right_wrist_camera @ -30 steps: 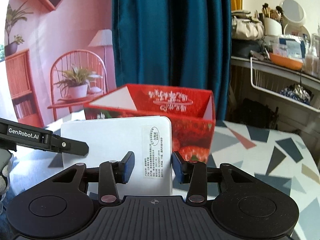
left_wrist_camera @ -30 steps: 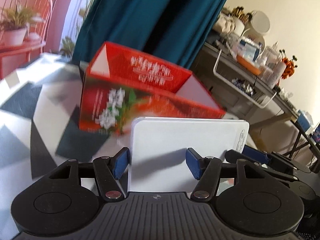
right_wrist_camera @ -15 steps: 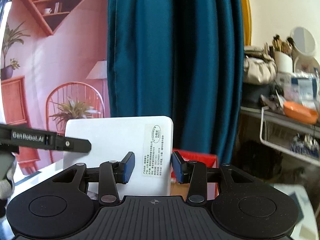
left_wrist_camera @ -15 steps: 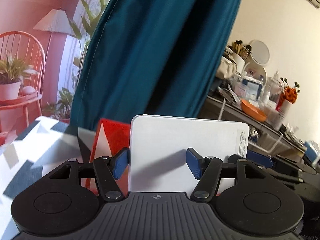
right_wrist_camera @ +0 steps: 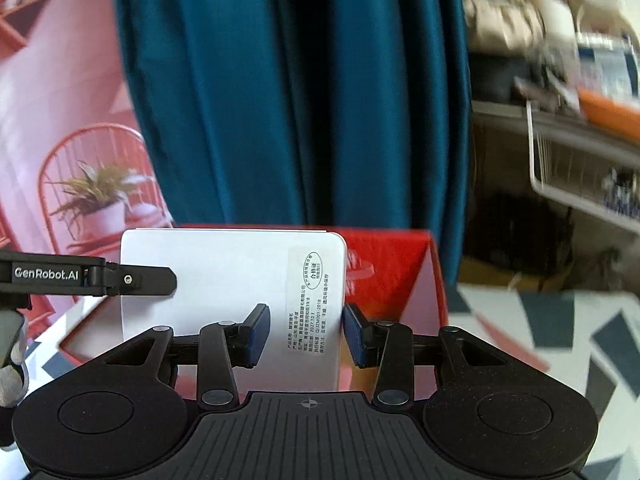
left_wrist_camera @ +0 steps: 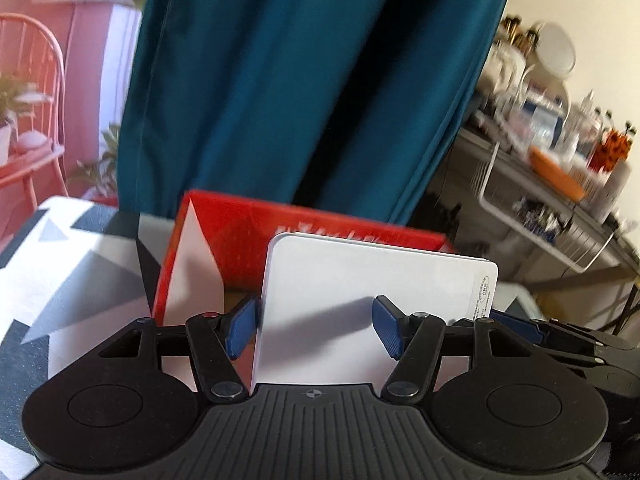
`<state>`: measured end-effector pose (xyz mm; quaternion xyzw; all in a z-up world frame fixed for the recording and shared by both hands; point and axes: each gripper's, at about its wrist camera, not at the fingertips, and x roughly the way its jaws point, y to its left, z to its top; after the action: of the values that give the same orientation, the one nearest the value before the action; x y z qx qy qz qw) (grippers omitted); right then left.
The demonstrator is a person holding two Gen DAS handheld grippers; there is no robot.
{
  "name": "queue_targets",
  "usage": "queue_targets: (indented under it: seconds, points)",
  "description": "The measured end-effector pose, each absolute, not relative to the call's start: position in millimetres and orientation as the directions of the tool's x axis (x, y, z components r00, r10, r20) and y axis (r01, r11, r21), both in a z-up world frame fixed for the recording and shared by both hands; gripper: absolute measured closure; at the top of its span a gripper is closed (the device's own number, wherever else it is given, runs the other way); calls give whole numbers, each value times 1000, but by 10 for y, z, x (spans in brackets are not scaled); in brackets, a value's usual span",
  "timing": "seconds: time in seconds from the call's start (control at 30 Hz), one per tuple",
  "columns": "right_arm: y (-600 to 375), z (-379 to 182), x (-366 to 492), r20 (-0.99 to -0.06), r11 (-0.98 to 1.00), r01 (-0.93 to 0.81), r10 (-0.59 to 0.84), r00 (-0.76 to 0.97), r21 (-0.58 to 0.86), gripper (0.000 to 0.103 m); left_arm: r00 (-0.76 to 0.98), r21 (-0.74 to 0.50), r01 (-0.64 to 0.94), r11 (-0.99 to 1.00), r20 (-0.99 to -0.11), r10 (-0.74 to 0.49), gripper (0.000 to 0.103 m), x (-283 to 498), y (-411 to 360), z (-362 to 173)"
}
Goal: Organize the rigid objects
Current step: 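Carry the white case with the left gripper over the red box, then lower the white case into the box and open the left gripper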
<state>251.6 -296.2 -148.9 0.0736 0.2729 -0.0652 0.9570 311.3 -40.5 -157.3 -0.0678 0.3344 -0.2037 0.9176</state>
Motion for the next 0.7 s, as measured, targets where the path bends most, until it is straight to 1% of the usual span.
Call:
queue_targets:
  seconds: [0.1, 0.2, 0.33, 0.4, 0.57, 0.7]
  points:
    - [-3013, -1650, 2599, -569, 973, 183, -73, 819, 139, 66, 670, -242, 328, 913, -621, -406, 38, 3221, -396, -1679]
    - [-3016, -1775, 2658, -594, 972, 188, -69, 801, 142, 67, 656, -237, 324, 916, -641, -398, 38, 3300, -367, -1774]
    - [-3041, -1917, 2731, -629, 964, 202, -52, 776, 170, 67, 664, -147, 347, 926, -659, -354, 38, 3326, -472, -1812]
    - [-3061, -1969, 2760, -642, 958, 219, -52, 765, 184, 67, 664, -127, 350, 928, -665, -342, 38, 3341, -513, -1825]
    - [-2999, -2007, 2801, -648, 968, 219, -88, 757, 124, 67, 670, -78, 360, 930, -672, -316, 37, 3375, -588, -1902]
    - [-2989, -2008, 2825, -647, 969, 224, -108, 755, 100, 66, 668, -72, 360, 930, -676, -311, 37, 3392, -609, -1926]
